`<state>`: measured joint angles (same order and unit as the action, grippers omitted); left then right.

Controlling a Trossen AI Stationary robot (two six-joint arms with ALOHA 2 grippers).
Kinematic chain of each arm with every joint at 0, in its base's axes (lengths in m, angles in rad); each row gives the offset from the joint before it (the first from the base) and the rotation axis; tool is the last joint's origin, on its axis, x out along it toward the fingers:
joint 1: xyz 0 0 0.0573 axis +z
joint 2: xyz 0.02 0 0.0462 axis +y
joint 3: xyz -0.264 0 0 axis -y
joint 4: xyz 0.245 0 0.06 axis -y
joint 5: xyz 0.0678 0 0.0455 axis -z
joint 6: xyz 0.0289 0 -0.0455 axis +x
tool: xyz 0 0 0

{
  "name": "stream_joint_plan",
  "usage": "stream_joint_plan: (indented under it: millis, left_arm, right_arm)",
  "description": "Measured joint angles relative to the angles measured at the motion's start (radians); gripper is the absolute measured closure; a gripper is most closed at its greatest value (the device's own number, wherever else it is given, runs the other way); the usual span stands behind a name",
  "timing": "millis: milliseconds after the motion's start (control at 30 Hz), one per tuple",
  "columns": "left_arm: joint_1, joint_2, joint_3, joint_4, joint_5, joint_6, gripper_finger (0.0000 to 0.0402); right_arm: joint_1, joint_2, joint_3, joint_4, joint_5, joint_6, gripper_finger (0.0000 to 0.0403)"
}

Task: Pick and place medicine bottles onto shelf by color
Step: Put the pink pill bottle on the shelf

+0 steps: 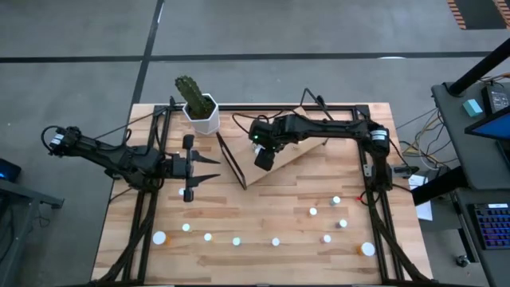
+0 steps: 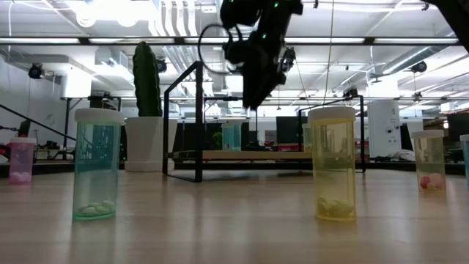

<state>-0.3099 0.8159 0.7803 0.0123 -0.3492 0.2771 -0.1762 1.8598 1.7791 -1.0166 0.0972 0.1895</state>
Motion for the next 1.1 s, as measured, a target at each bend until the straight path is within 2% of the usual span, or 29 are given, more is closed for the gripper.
stream_joint_plan:
  millis: [133, 200, 433, 600, 800, 900, 1100]
  left_arm:
    - [0.0, 0.009, 0.0, 0.003, 0.0, 0.0, 0.0266]
    - [0.0, 0.018, 0.0, 0.012, 0.0, 0.0, 0.0266]
    - [0.0, 0.058, 0.0, 0.076, 0.0, 0.009, 0.0266]
    - [0.0, 0.115, 0.0, 0.121, 0.004, -0.103, 0.0266]
    - [0.0, 0.196, 0.0, 0.215, 0.004, -0.186, 0.0266]
    - [0.0, 0.228, 0.004, 0.251, 0.004, -0.183, 0.0266]
    - [0.001, 0.245, 0.005, 0.309, 0.004, -0.135, 0.0266]
  right_arm:
    - [0.019, -0.068, -0.051, 0.031, -0.015, -0.082, 0.0258]
    - [0.033, -0.129, -0.124, 0.119, -0.036, -0.114, 0.0272]
    - [0.082, -0.405, -0.509, 0.555, -0.052, -0.277, 0.0319]
    - [0.105, -0.571, -0.774, 0.97, -0.054, -0.386, 0.0338]
    - [0.104, -0.662, -1.038, 1.407, -0.052, -0.395, 0.0348]
    - [0.105, -0.676, -1.113, 1.499, -0.053, -0.392, 0.0349]
    - [0.107, -0.689, -1.159, 1.505, -0.054, -0.357, 0.0349]
